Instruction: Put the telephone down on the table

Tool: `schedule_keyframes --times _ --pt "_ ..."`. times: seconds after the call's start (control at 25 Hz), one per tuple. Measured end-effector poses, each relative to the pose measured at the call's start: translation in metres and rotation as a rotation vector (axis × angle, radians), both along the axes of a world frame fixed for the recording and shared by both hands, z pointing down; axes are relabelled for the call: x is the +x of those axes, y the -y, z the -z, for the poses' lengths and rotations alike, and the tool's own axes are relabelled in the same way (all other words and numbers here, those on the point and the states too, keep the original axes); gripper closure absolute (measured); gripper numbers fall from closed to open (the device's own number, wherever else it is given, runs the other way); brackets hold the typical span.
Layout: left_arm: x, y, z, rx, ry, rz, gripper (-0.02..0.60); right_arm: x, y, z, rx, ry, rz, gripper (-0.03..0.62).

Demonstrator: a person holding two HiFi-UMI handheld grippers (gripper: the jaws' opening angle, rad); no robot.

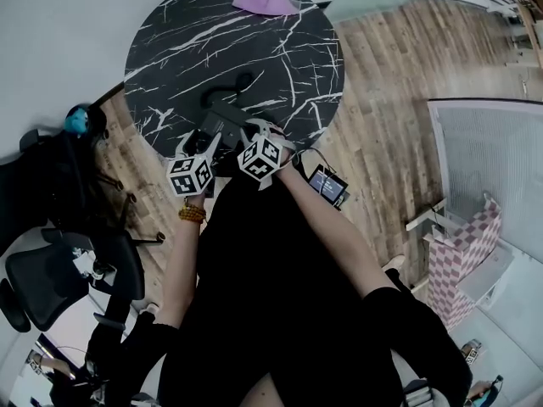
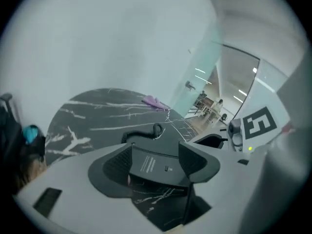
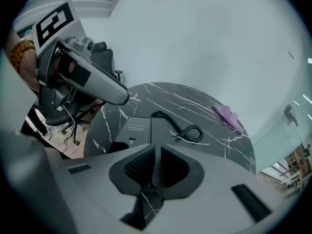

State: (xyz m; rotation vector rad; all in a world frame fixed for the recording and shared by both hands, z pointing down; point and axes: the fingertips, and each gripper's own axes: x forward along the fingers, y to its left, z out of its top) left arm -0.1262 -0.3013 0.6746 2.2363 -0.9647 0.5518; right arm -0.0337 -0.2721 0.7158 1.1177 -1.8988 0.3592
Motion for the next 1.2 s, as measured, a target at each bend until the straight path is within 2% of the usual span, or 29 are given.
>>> schedule_keyframes --times 0.12,0.2,0.24,0.52,0.72,0.88,1.04,1.2 --pt "0.008 0.008 0.020 0.132 0.048 -0.041 0.300 0.001 0.000 0.009 0.025 0.041 -0.023 0.542" --pt "0.011 0.012 0.027 0.181 0.069 -0.051 0.394 0.002 0.002 0.015 0.044 0.059 -0.030 0.542" --pt "0.012 0.014 0.029 0.197 0.078 -0.053 0.410 0.001 0.004 0.018 0.052 0.065 -0.033 0.542" --pt "0.022 0.015 0.042 0.239 0.079 -0.070 0.420 -0.001 0.010 0.045 0.114 0.136 -0.075 0.542" --pt "0.030 0.014 0.060 0.302 0.108 -0.095 0.420 -0.007 0.018 0.078 0.209 0.203 -0.072 0.542" --pt "0.036 0.020 0.091 0.380 0.098 -0.051 0.420 -0.002 0.026 0.113 0.312 0.257 -0.076 0.542" --pt "0.040 0.021 0.130 0.470 0.103 0.018 0.425 0.007 0.025 0.149 0.405 0.268 -0.045 0.542" --pt "0.055 0.011 0.181 0.583 0.078 0.064 0.436 0.019 0.017 0.189 0.514 0.310 -0.053 0.542"
